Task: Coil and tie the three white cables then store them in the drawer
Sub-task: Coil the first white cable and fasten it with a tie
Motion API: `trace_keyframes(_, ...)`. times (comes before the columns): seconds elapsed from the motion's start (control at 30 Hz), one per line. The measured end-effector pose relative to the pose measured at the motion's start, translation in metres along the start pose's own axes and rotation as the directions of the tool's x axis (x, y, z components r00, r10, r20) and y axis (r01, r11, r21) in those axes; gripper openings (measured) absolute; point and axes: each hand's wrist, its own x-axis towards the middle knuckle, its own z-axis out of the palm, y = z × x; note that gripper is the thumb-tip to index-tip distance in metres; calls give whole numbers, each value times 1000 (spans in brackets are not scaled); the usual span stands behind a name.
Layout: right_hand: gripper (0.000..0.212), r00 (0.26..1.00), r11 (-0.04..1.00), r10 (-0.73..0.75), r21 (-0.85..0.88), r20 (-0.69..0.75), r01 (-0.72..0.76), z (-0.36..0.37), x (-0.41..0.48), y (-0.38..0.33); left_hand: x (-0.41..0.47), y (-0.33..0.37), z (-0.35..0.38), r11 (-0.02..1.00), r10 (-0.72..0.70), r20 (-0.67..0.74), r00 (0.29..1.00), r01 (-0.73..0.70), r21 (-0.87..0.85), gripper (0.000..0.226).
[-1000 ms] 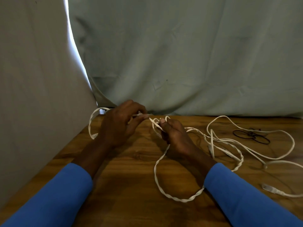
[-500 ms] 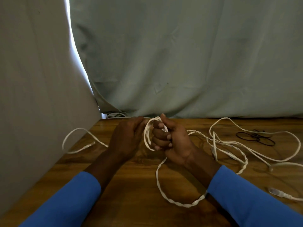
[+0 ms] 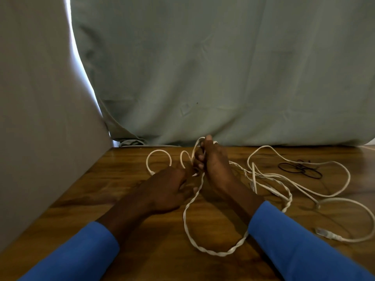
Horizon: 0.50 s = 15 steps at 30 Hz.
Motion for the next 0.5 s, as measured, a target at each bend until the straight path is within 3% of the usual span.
trace_keyframes(0.07,50,993,946,-118,-301,22,120,-5,0,4,-2,3,-5,1000,31,-16,999,-31,6,20)
trace_keyframes(0.13,50,983,875,-169,-448,71,182,-11,-1,7,-4,4,-13,997,53,-86,995,-48,57,10)
trace_keyframes(0.23,40,986,858,-125,-488,110,163,-10,-6,11,-6,-1,-24,970,137,-221,966,-85,228,15)
trace_keyframes(0.3,44,986,826,-116,-538,124,165,-8,-6,14,-9,-4,-28,948,184,-281,942,-95,303,19)
trace_keyframes(0.5,43,991,922,-6,-384,137,58,-5,-1,2,-12,-6,-33,935,283,-348,894,-177,307,19)
